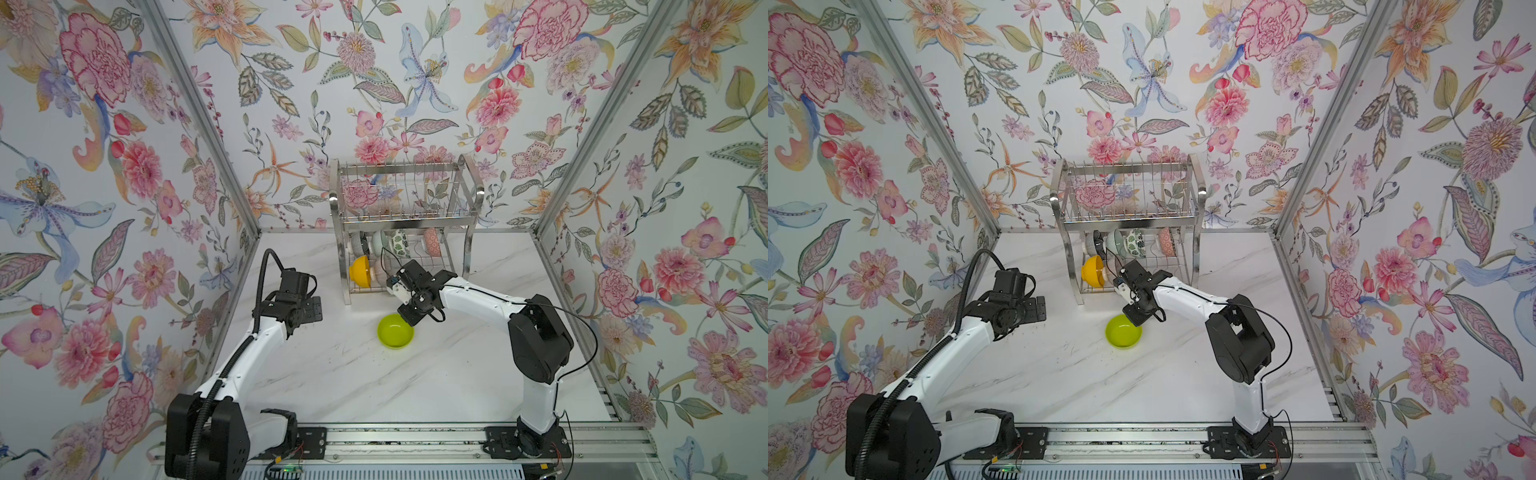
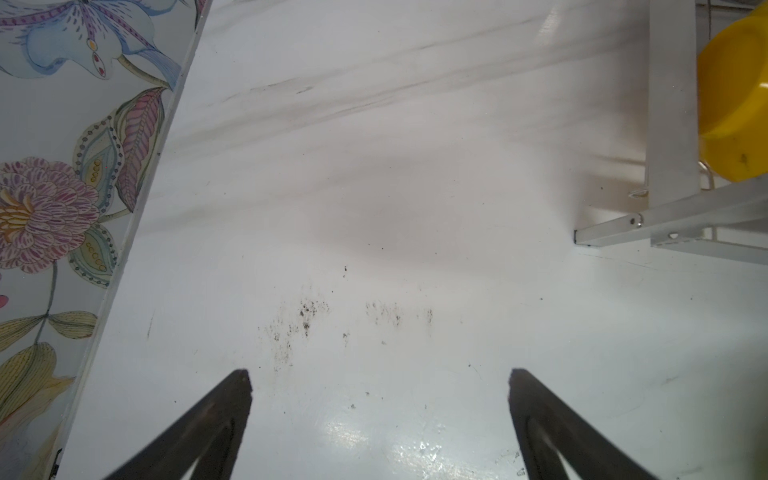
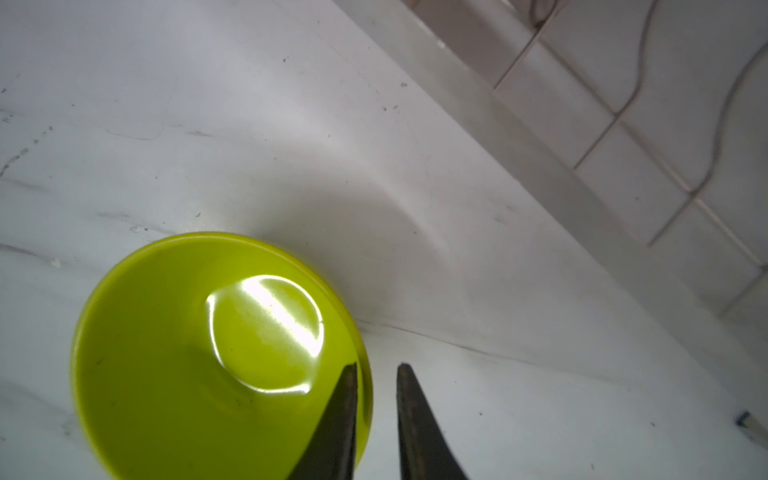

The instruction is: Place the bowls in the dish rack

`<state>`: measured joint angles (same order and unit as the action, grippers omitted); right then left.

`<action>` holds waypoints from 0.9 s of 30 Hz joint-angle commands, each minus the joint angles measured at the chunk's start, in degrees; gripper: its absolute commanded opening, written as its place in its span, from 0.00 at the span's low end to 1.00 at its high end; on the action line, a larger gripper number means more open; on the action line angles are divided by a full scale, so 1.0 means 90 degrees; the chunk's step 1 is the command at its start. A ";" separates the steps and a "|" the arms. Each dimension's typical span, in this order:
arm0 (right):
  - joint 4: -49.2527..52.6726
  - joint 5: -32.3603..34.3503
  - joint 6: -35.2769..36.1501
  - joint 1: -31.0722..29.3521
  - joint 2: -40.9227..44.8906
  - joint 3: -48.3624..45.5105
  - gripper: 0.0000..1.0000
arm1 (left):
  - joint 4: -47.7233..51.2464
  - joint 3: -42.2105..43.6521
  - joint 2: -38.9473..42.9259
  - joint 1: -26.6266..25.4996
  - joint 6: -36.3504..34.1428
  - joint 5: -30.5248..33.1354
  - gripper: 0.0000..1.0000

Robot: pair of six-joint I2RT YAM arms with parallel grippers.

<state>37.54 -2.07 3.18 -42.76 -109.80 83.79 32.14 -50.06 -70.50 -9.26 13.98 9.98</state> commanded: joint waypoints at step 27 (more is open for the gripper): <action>-0.0959 -0.0723 0.1159 -0.0836 0.2035 -0.1469 0.44 | -0.0964 0.0727 0.1033 -0.0358 -0.1094 -0.2163 0.99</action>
<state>28.34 -6.50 10.02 -49.21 -92.60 72.38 24.23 -44.23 -61.58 -11.99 5.56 -8.47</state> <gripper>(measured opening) 0.438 0.989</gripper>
